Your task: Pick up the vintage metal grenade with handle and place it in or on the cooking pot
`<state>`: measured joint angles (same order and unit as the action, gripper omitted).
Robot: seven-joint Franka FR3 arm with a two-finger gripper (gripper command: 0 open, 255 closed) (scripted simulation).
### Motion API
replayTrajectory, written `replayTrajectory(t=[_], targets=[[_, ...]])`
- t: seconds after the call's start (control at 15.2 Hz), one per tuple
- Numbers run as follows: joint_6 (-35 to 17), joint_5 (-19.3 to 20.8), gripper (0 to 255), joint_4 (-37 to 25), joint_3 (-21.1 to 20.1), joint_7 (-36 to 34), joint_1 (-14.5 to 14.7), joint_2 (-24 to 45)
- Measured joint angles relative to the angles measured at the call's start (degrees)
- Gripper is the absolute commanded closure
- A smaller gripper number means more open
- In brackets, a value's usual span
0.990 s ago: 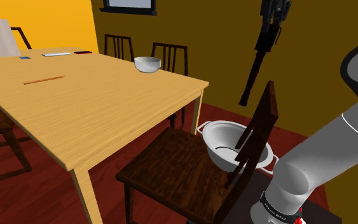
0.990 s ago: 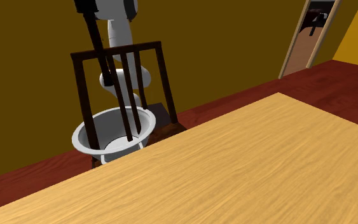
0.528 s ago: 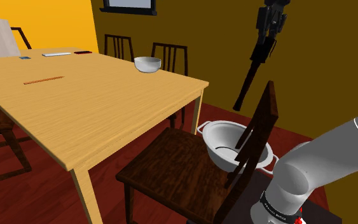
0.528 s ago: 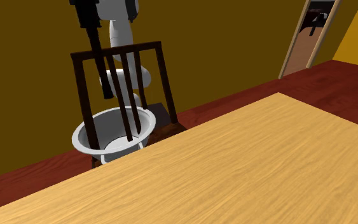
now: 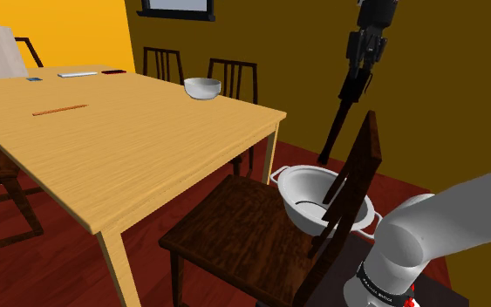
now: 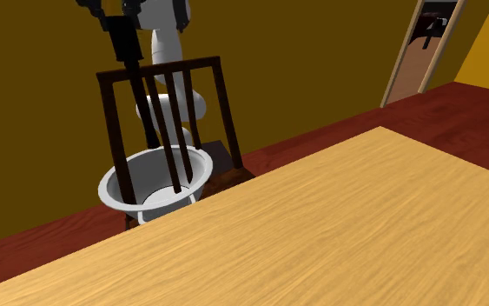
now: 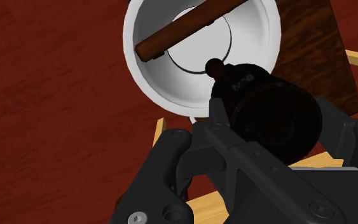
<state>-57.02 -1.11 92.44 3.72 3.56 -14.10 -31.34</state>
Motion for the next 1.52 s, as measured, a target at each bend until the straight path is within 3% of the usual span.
replayTrajectory(t=[1.06,1.52], targets=[[-11.9,0.5,255,20.6,-0.1,0.3,-0.4,-8.8],[-15.3,0.6,255,26.2,-0.2,0.3,-0.5,-10.9]])
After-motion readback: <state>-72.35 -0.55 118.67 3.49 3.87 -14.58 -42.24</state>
